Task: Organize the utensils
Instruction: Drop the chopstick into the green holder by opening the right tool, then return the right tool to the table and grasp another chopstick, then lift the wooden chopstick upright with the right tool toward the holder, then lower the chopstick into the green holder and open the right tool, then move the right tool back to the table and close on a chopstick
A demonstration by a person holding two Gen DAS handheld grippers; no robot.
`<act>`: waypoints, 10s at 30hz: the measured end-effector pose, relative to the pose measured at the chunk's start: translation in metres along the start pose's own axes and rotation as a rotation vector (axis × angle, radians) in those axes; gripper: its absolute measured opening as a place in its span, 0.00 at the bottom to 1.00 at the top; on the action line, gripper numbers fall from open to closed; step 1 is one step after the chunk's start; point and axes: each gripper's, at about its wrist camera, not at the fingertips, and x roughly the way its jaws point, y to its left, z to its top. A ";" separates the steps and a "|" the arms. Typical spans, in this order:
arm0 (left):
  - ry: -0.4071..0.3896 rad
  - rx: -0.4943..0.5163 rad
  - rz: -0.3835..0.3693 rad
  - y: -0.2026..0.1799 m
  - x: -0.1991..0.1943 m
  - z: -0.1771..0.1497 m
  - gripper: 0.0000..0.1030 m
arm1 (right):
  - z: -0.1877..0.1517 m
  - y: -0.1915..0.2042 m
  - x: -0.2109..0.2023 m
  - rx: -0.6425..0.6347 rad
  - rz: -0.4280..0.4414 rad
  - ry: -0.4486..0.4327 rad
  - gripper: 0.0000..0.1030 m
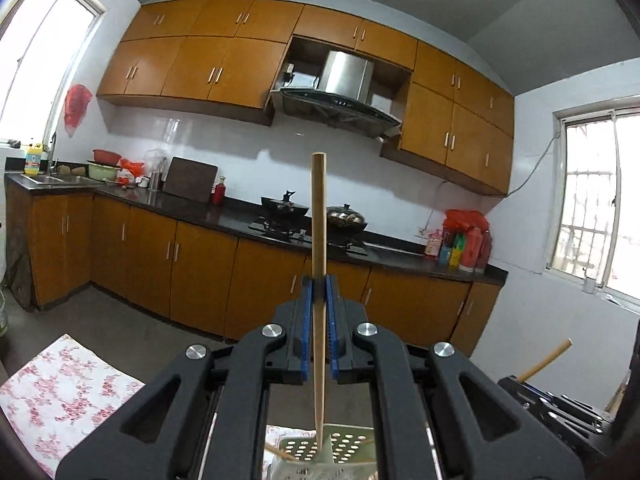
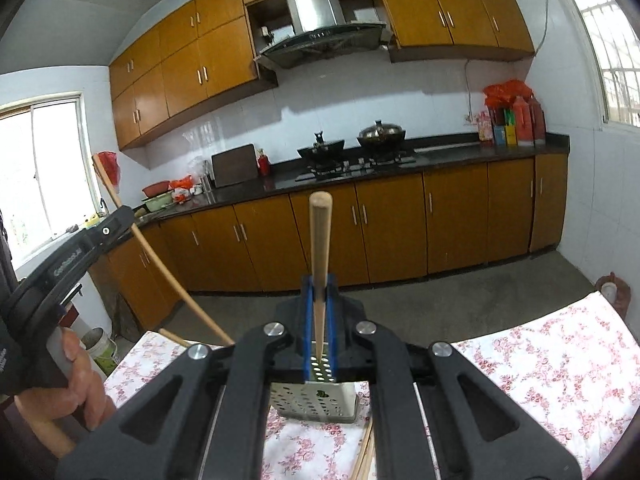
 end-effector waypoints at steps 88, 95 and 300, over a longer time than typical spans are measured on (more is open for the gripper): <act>0.813 0.269 0.080 0.086 -0.023 -0.251 0.08 | -0.234 -0.090 0.044 0.094 -0.295 0.500 0.08; 0.795 0.189 0.143 0.123 -0.010 -0.239 0.08 | -0.236 -0.079 0.051 0.050 -0.276 0.488 0.08; 0.690 0.044 0.103 0.120 -0.059 -0.198 0.25 | -0.245 -0.035 0.050 0.001 -0.241 0.520 0.08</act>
